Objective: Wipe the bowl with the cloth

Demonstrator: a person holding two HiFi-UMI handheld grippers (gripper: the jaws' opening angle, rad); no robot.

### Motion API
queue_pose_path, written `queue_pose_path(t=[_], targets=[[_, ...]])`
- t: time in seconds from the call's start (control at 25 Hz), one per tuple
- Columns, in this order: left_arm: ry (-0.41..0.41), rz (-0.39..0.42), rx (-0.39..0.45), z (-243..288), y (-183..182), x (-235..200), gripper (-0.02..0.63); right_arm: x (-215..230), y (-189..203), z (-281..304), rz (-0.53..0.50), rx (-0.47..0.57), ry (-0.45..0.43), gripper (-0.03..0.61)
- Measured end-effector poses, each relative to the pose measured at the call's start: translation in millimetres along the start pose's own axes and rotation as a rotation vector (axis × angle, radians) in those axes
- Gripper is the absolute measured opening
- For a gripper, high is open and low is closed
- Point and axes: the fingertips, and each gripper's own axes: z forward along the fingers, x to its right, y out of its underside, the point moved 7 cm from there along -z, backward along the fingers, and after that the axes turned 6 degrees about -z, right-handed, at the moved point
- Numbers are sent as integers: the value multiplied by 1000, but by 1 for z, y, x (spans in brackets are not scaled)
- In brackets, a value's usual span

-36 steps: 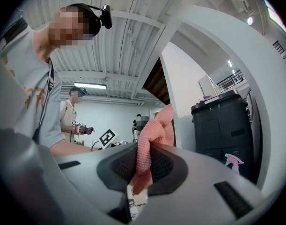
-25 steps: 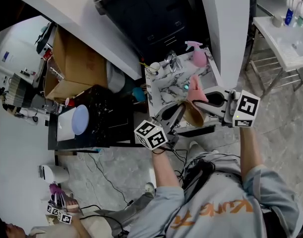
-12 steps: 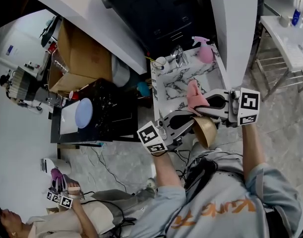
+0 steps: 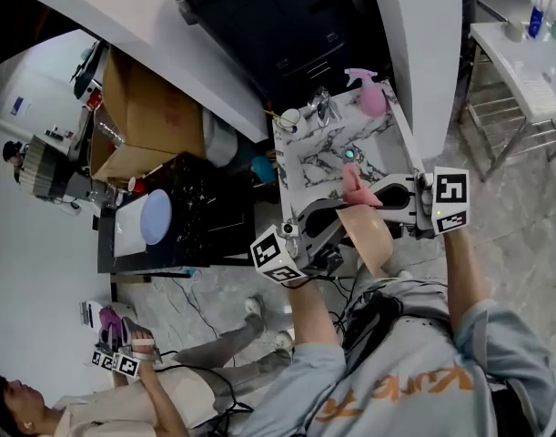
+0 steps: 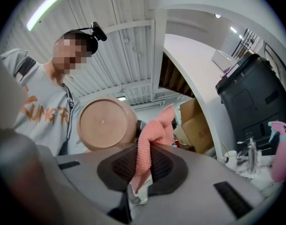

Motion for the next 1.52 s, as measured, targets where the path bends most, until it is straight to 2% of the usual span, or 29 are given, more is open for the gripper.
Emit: queue_pose_path(t=[0.12, 0.52, 0.68, 0.88, 0.96, 1.08, 1.2, 1.32, 1.52], targets=[[-60, -11, 76, -4, -9, -6, 31, -7, 4, 4, 9, -30, -56, 49], [-271, -47, 186, -26, -20, -30, 31, -16, 6, 5, 38, -34, -163, 49], [-351, -79, 199, -41, -15, -40, 31, -21, 2, 1, 39, 15, -200, 49], [-411, -103, 144, -50, -1, -48, 31, -22, -10, -10, 29, 135, -210, 49], [-420, -106, 102, -50, 5, -50, 31, -19, -16, -14, 24, 190, -198, 49], [-436, -101, -8, -47, 18, -52, 31, -13, -23, -18, 13, 244, -153, 49], [-391, -87, -79, -42, 28, -48, 31, -4, -26, -22, 1, 265, -71, 49], [-311, -80, -71, -39, 29, -42, 31, 7, -25, -26, -1, 271, 28, 49], [-262, -88, 1, -42, 23, -39, 31, 20, -17, -26, 1, 236, 149, 49]])
